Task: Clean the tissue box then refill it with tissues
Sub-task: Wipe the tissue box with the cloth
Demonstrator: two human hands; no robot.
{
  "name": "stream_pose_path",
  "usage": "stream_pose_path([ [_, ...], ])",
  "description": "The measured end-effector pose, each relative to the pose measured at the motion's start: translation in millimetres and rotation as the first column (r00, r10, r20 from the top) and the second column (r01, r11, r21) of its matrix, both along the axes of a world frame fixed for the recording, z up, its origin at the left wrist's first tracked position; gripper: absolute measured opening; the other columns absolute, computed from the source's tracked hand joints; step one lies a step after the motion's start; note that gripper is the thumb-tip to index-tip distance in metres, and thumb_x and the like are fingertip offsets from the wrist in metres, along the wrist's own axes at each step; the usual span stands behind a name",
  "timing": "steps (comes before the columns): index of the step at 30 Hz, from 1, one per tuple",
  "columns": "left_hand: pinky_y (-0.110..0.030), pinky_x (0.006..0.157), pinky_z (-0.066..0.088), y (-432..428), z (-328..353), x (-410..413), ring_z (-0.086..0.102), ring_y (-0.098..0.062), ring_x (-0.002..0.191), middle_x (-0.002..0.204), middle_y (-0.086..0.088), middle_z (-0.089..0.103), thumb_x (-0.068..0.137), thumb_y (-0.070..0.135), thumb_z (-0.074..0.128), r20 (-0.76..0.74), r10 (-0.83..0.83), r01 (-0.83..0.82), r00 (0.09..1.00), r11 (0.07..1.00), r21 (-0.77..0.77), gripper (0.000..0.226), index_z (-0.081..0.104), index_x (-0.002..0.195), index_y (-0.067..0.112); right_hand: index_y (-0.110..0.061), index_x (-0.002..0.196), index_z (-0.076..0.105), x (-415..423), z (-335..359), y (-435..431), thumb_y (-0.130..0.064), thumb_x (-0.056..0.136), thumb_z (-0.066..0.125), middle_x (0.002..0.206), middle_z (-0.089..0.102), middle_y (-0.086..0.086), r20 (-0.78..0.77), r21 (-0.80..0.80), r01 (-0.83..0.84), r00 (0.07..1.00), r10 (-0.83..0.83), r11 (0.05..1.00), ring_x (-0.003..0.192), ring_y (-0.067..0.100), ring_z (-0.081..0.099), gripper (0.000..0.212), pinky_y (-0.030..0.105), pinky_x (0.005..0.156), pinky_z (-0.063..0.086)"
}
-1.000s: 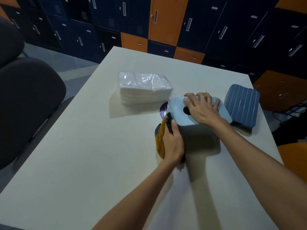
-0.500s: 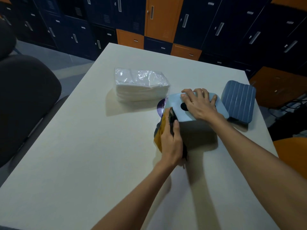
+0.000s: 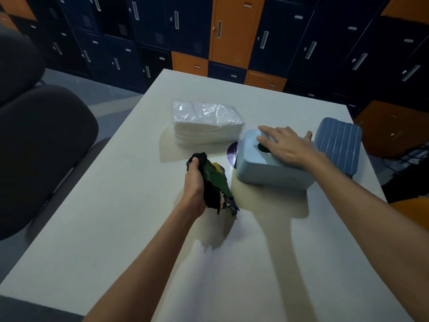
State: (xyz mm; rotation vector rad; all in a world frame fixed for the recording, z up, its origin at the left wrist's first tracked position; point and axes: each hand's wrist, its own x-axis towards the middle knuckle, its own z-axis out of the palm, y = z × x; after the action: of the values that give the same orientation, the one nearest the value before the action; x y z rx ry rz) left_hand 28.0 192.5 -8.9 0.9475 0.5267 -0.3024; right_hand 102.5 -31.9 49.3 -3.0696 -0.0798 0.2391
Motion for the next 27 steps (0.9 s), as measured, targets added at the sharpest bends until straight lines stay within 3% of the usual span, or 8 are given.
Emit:
stream_pose_path([
  [5, -0.039, 0.079, 0.046, -1.8, 1.4, 0.0, 0.058, -0.031, 0.077, 0.09, -0.021, 0.064, 0.095, 0.049, 0.036, -0.03, 0.02, -0.018, 0.999, 0.999, 0.047, 0.059, 0.068, 0.069, 0.006, -0.035, 0.143, 0.027, -4.5, -5.6, 13.7, -0.062, 0.095, 0.012, 0.136, 0.047, 0.018, 0.105, -0.15, 0.113, 0.99, -0.098, 0.982, 0.121, 0.041, 0.044, 0.057, 0.056, 0.1, 0.023],
  [9, -0.044, 0.085, 0.053, -6.0, 5.0, -1.7, 0.064, -0.029, 0.081, 0.097, -0.019, 0.071, 0.096, 0.049, 0.037, -0.007, -0.014, 0.015, 1.0, 0.967, 0.256, 0.055, 0.068, 0.095, 0.004, -0.023, 0.137, 0.038, 5.0, -3.6, 23.6, -0.061, 0.095, 0.01, 0.121, 0.057, 0.02, 0.12, -0.211, 0.229, 0.971, -0.208, 0.95, 0.105, 0.039, 0.054, 0.063, 0.049, 0.092, 0.027],
  [11, -0.043, 0.085, 0.053, -9.9, 6.9, -1.4, 0.064, -0.029, 0.082, 0.102, -0.02, 0.07, 0.096, 0.048, 0.038, 0.018, -0.029, 0.022, 0.999, 0.949, 0.314, 0.053, 0.064, 0.104, 0.003, -0.026, 0.145, 0.03, 7.7, -2.0, 19.8, -0.063, 0.095, 0.011, 0.131, 0.051, 0.021, 0.132, -0.175, 0.228, 0.969, -0.207, 0.958, 0.114, 0.041, 0.05, 0.065, 0.052, 0.098, 0.024],
  [15, -0.044, 0.09, 0.051, -25.6, 9.3, 0.5, 0.062, -0.029, 0.089, 0.098, -0.013, 0.065, 0.098, 0.045, 0.037, -0.009, -0.115, 0.109, 0.993, 0.915, 0.389, 0.043, 0.06, 0.099, 0.008, -0.05, 0.147, 0.011, 4.1, -5.9, 6.9, -0.062, 0.096, 0.01, 0.152, 0.031, 0.009, 0.093, -0.077, 0.0, 0.996, 0.007, 0.997, 0.133, 0.035, 0.035, 0.053, 0.061, 0.106, 0.015],
  [19, -0.038, 0.087, 0.047, -55.5, 9.6, 8.0, 0.057, -0.028, 0.096, 0.11, -0.013, 0.062, 0.102, 0.042, 0.029, -0.005, -0.207, 0.177, 0.978, 0.826, 0.535, 0.044, 0.058, 0.109, 0.008, -0.057, 0.144, 0.01, 1.1, -14.8, 11.1, -0.06, 0.097, 0.012, 0.145, 0.038, 0.009, 0.084, 0.091, 0.074, 0.993, -0.082, 0.993, 0.122, 0.036, 0.043, 0.047, 0.05, 0.097, 0.031],
  [21, -0.042, 0.098, 0.045, -71.3, 9.0, 16.6, 0.056, -0.03, 0.107, 0.121, -0.011, 0.06, 0.103, 0.043, 0.024, 0.01, -0.205, 0.16, 0.979, 0.794, 0.587, 0.049, 0.056, 0.123, 0.012, -0.054, 0.145, 0.012, 0.7, -17.8, 16.6, -0.059, 0.097, 0.013, 0.142, 0.04, 0.009, 0.094, 0.12, 0.142, 0.984, -0.154, 0.983, 0.121, 0.035, 0.043, 0.049, 0.048, 0.096, 0.032],
  [24, -0.045, 0.109, 0.037, -88.3, 10.5, 28.1, 0.051, -0.03, 0.123, 0.134, -0.005, 0.056, 0.099, 0.052, 0.021, -0.006, -0.105, 0.092, 0.994, 0.844, 0.529, 0.057, 0.051, 0.136, 0.021, -0.053, 0.146, 0.013, 1.6, -20.5, 20.8, -0.059, 0.096, 0.013, 0.143, 0.038, 0.009, 0.095, 0.148, 0.229, 0.965, -0.245, 0.962, 0.123, 0.034, 0.041, 0.05, 0.048, 0.098, 0.029],
  [27, -0.04, 0.108, 0.036, -98.5, 7.4, 34.6, 0.051, -0.025, 0.119, 0.13, -0.003, 0.057, 0.099, 0.052, 0.027, -0.054, 0.015, 0.008, 0.998, 0.916, 0.402, 0.056, 0.052, 0.135, 0.017, -0.051, 0.147, 0.013, 1.8, -22.8, 22.1, -0.057, 0.097, 0.012, 0.143, 0.037, 0.009, 0.115, 0.144, 0.266, 0.952, -0.283, 0.953, 0.124, 0.033, 0.04, 0.051, 0.049, 0.099, 0.026],
])
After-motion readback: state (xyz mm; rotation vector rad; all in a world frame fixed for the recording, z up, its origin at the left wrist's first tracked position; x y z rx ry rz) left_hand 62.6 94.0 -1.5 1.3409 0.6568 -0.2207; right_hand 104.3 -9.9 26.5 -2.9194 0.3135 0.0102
